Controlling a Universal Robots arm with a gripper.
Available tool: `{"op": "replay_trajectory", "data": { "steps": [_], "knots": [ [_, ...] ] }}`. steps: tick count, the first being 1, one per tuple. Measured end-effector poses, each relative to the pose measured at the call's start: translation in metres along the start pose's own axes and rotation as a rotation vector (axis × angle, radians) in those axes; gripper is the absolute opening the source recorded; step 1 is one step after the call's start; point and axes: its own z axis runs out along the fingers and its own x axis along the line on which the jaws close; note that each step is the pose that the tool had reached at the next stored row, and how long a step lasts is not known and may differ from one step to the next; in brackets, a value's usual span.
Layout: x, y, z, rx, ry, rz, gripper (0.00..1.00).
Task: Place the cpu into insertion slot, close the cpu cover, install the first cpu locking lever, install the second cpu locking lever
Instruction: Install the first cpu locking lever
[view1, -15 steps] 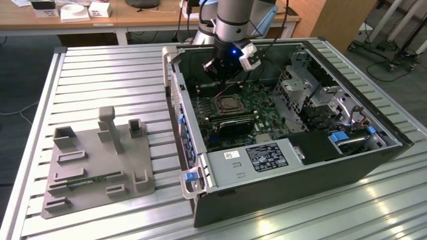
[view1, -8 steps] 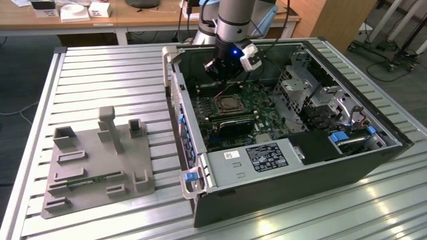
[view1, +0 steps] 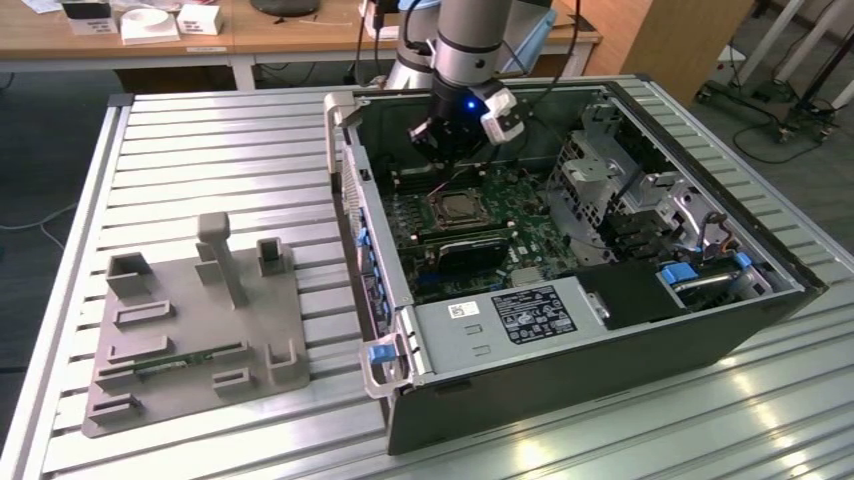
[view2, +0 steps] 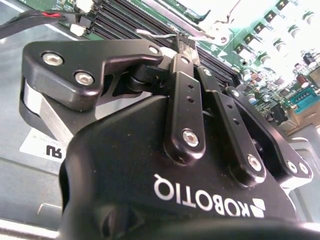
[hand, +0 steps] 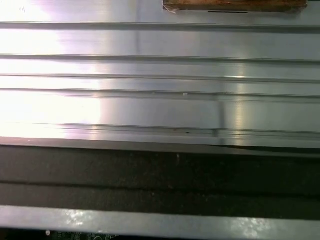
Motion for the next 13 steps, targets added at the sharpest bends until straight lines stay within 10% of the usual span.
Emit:
{"op": "replay_trajectory", "data": {
  "steps": [13],
  "knots": [
    [-0.0063,-0.0004,0.0036,-0.0002,0.0001,0.000,0.10]
  ]
}}
